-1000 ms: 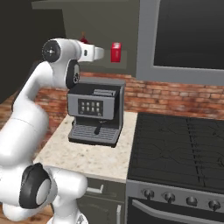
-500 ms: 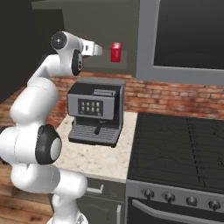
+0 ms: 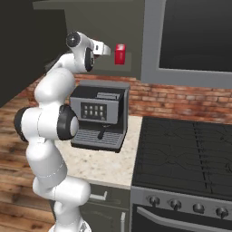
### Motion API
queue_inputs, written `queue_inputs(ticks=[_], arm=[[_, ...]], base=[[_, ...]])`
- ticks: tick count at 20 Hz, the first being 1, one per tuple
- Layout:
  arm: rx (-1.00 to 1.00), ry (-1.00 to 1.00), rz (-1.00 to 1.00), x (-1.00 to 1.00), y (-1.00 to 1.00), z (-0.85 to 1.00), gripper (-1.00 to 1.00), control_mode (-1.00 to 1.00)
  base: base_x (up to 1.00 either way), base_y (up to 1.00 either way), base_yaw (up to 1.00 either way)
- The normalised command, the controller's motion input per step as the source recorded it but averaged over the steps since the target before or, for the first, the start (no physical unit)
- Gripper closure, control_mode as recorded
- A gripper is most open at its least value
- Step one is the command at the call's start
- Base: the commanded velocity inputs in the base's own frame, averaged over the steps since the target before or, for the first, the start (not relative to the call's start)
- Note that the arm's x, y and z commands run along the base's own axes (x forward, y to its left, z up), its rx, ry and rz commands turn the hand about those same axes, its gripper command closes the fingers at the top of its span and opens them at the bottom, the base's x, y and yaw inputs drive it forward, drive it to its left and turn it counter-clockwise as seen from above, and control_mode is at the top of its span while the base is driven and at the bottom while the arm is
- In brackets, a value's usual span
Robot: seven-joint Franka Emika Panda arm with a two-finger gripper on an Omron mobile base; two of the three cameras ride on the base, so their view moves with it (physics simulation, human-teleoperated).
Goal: Pick the pear, boxed food from the counter and place them in the cabinet. Then close the cabinet.
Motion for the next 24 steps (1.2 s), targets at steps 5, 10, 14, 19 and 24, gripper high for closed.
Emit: queue_inputs(ticks=[5, 10, 14, 19, 24], arm=[[0.00, 0.08, 0.00, 0.35, 0.07, -0.22, -1.00, -1.00], [0.00, -0.01, 0.00, -0.64, 0.01, -0.02, -1.00, -1.00], [0.00, 0.00, 0.00, -0.59, 0.00, 0.00, -1.00, -1.00], [0.00, 0.00, 0.00, -0.98, -0.02, 0.11, -1.00, -1.00], [0.00, 0.00, 0.00, -1.00, -0.12, 0.35, -1.00, -1.00]], base=[[0.00, 0.00, 0.00], [0.00, 0.00, 0.00], [0.00, 0.00, 0.00], [0.00, 0.00, 0.00], [0.00, 0.00, 0.00]])
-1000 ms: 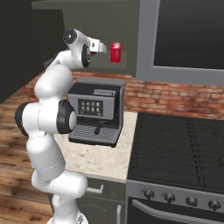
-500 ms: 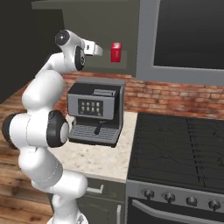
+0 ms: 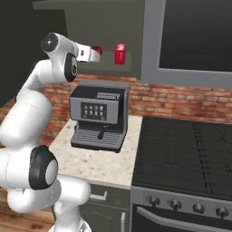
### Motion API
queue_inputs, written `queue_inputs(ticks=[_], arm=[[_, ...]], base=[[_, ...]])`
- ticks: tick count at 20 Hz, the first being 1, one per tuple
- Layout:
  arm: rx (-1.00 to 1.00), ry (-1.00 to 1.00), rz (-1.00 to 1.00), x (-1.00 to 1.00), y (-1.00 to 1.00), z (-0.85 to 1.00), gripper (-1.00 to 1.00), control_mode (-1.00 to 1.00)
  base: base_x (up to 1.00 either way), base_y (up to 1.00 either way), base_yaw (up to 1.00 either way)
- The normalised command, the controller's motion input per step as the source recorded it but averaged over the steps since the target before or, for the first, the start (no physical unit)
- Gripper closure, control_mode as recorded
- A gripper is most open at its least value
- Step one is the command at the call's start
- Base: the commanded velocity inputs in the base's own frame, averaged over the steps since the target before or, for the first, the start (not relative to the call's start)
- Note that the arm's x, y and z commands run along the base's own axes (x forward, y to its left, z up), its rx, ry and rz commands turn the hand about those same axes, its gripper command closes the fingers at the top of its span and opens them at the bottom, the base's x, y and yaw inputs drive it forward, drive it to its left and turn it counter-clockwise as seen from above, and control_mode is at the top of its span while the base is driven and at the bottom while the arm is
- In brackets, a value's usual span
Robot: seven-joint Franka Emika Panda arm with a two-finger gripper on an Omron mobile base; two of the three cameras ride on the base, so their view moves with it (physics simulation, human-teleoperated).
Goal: Pick the pear, boxed food from the counter and place them in the cabinet. Then close the cabinet.
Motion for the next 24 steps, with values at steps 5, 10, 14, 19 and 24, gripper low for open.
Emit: queue_inputs(ticks=[5, 10, 14, 19, 24], arm=[[0.00, 0.00, 0.00, -1.00, -0.17, 0.34, -1.00, -1.00], [0.00, 0.00, 0.00, -1.00, -0.05, 0.10, -1.00, -1.00], [0.00, 0.00, 0.00, -1.00, 0.00, 0.00, -1.00, -1.00], [0.00, -0.09, 0.01, -1.00, 0.01, 0.00, -1.00, -1.00], [0.00, -0.23, 0.01, -1.00, 0.00, 0.00, -1.00, -1.00]], base=[[0.00, 0.00, 0.00], [0.00, 0.00, 0.00], [0.00, 0.00, 0.00], [0.00, 0.00, 0.00], [0.00, 0.00, 0.00]])
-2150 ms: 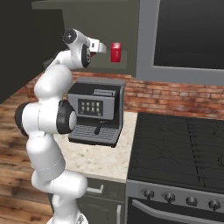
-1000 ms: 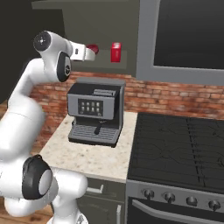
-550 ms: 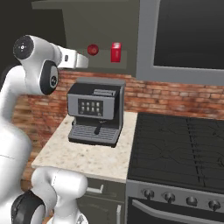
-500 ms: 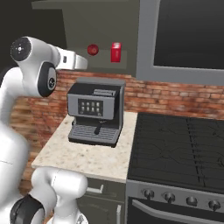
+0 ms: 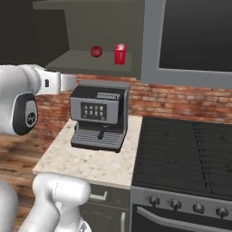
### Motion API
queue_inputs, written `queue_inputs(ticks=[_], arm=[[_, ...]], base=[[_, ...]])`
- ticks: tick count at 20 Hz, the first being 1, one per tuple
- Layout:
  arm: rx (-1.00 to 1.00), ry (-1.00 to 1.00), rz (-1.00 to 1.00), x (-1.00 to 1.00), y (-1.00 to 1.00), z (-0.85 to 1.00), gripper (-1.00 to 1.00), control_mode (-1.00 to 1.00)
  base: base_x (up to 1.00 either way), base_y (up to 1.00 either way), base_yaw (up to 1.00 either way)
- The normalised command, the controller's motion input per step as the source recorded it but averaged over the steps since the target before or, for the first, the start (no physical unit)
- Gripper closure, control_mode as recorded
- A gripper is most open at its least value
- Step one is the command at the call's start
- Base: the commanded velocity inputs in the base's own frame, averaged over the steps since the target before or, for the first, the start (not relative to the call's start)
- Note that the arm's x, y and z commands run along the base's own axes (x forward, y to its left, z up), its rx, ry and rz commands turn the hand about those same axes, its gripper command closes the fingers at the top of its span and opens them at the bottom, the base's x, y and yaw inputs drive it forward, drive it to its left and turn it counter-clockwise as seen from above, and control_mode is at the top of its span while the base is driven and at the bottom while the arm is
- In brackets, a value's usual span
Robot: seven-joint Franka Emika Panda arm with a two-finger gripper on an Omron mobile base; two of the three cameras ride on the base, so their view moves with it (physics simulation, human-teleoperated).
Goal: Pick the pear, boxed food from the counter and place them in the cabinet. Then close the cabinet.
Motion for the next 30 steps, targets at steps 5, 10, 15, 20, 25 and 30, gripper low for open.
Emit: queue_inputs(ticks=[5, 10, 15, 20, 25, 30], arm=[[0.00, -0.14, 0.12, -1.00, 0.08, 0.00, -1.00, -1.00], [0.00, -0.05, 0.14, -1.00, 0.25, 0.00, -1.00, -1.00], [-0.01, 0.00, 0.15, -1.00, 0.50, 0.00, -1.00, -1.00], [-0.02, 0.00, 0.09, -1.00, 0.54, 0.00, -1.00, -1.00], [-0.06, 0.00, 0.02, -0.63, 0.64, 0.00, -1.00, -1.00], [-0.23, 0.00, 0.00, 0.07, 0.69, 0.00, -1.00, -1.00]], base=[[0.00, 0.00, 0.00], [0.00, 0.00, 0.00], [0.00, 0.00, 0.00], [0.00, 0.00, 0.00], [0.00, 0.00, 0.00], [0.00, 0.00, 0.00]])
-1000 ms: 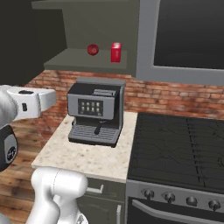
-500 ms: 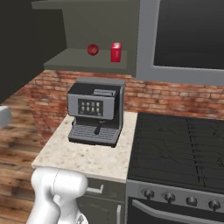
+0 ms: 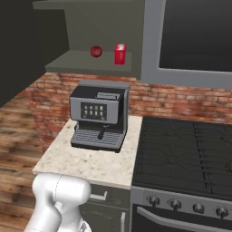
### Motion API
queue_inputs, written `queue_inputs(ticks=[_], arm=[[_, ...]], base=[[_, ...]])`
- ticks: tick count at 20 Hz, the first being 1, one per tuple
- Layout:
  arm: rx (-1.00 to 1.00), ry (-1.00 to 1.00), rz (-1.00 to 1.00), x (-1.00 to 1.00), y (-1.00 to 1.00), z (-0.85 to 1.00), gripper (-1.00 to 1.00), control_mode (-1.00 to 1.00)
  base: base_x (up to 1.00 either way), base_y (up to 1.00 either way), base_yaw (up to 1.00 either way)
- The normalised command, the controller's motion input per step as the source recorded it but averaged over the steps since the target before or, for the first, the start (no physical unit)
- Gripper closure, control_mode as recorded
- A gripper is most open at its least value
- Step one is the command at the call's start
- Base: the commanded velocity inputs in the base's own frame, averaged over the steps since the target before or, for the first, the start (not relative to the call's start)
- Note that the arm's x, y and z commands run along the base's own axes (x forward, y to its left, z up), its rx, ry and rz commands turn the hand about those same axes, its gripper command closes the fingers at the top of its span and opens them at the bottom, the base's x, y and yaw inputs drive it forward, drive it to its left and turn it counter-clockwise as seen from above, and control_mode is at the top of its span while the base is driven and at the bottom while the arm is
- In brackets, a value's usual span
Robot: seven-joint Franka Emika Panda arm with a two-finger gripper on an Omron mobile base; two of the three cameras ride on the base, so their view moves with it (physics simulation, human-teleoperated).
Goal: Pick the pear, boxed food from the counter and place them in the cabinet. Then close the cabinet.
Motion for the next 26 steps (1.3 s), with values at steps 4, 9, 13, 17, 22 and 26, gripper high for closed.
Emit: queue_inputs(ticks=[4, 9, 13, 17, 22, 26], arm=[[-0.40, 0.00, 0.00, 0.61, 0.67, 0.00, -1.00, -1.00], [-0.58, -0.09, 0.00, 0.64, 0.77, -0.06, -1.00, -1.00], [-0.64, -0.26, 0.00, 0.47, 0.71, -0.22, -1.00, -1.00], [-0.64, -0.23, 0.00, 0.53, 0.65, -0.32, -1.00, -1.00], [-0.48, -0.04, -0.01, 0.85, 0.31, -0.15, -1.00, -1.00], [-0.40, 0.00, 0.00, 0.97, 0.21, -0.10, -1.00, -1.00]], base=[[0.00, 0.00, 0.00], [0.00, 0.00, 0.00], [0.00, 0.00, 0.00], [0.00, 0.00, 0.00], [0.00, 0.00, 0.00], [0.00, 0.00, 0.00]])
